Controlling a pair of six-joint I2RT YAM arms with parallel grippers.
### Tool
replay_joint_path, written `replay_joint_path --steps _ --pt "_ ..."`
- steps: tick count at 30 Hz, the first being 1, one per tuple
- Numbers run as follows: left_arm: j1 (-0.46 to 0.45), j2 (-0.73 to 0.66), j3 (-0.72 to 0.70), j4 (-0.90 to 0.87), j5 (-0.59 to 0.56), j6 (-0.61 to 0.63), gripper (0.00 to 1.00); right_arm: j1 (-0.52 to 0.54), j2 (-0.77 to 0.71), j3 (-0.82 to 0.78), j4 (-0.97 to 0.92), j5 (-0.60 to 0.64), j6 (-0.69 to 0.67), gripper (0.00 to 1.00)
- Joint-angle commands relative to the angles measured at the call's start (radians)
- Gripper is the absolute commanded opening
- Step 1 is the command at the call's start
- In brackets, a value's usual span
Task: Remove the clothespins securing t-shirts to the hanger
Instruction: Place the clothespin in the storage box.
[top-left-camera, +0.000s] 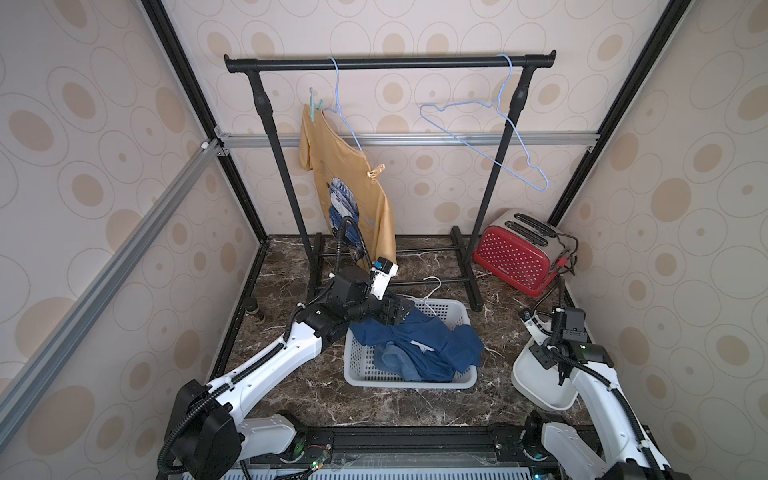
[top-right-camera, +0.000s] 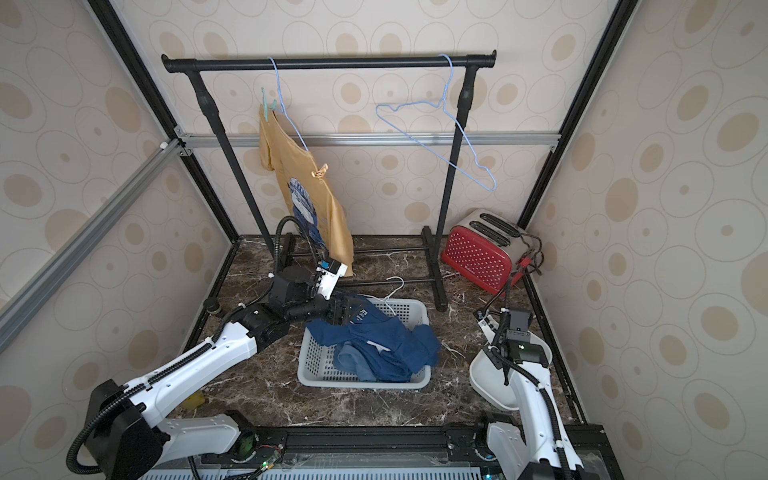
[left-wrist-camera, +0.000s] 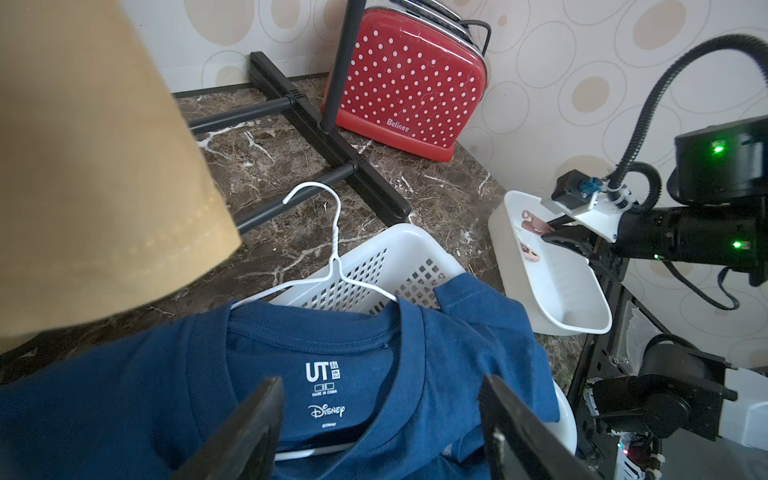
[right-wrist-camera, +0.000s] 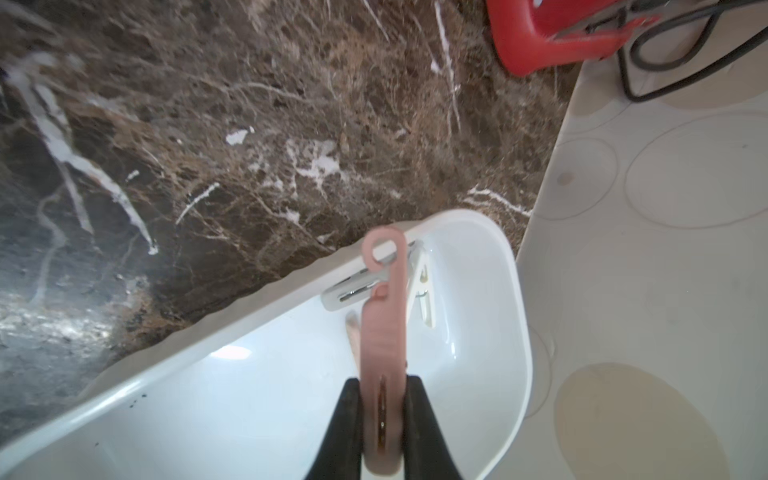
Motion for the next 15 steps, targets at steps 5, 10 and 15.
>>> replay_joint_path --steps 5,10,15 --pt "-0.005 -0.027 0.002 0.011 -0.015 0.024 0.75 -0.074 0.081 -0.025 0.01 -0.016 -0.048 0.0" --pt "-0.005 -0.022 0.006 -0.001 -0.017 0.032 0.76 -0.084 0.143 -0.034 0.032 -0.01 -0.06 0.0" --pt "-0.006 -0.017 0.015 -0.018 -0.023 0.039 0.76 -0.084 0.223 -0.029 0.046 -0.018 -0.07 0.0"
